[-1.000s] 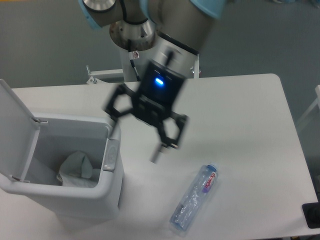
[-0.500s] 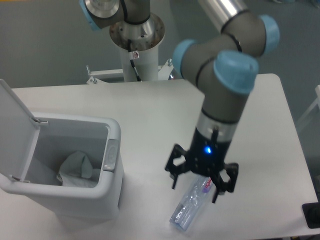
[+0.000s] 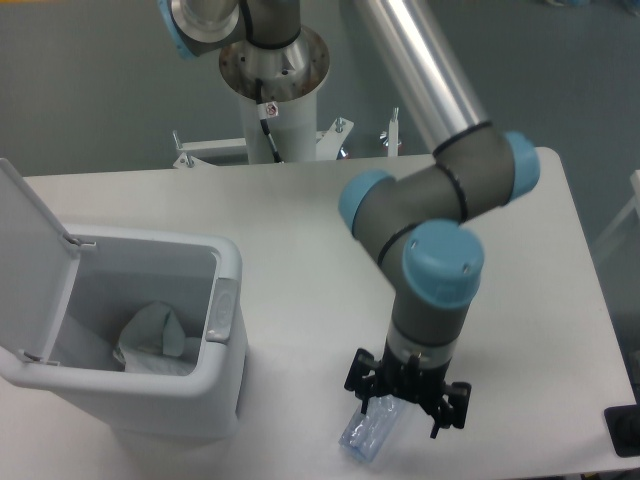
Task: Place the trash in the trash can
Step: 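Lower the gripper around the bottle and close on it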
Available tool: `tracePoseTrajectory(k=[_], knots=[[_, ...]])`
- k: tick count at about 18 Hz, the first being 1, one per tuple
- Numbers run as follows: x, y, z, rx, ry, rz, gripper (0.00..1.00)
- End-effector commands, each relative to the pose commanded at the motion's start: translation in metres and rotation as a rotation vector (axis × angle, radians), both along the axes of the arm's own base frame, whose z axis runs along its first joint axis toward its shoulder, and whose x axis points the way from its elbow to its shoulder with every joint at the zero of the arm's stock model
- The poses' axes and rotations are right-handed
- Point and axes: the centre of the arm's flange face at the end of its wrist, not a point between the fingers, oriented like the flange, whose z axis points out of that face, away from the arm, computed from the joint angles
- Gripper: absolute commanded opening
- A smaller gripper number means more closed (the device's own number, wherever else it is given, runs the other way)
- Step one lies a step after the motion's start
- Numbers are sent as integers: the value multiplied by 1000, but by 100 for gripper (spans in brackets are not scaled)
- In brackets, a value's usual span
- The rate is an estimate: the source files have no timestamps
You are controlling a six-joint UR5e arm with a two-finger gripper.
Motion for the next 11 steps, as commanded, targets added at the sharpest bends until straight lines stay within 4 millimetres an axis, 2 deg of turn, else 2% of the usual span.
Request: tracePoseTrajectory(k=[3, 11], knots=[[10, 13, -22, -68, 2, -17, 100], [23, 26, -51, -100, -15, -41, 100]])
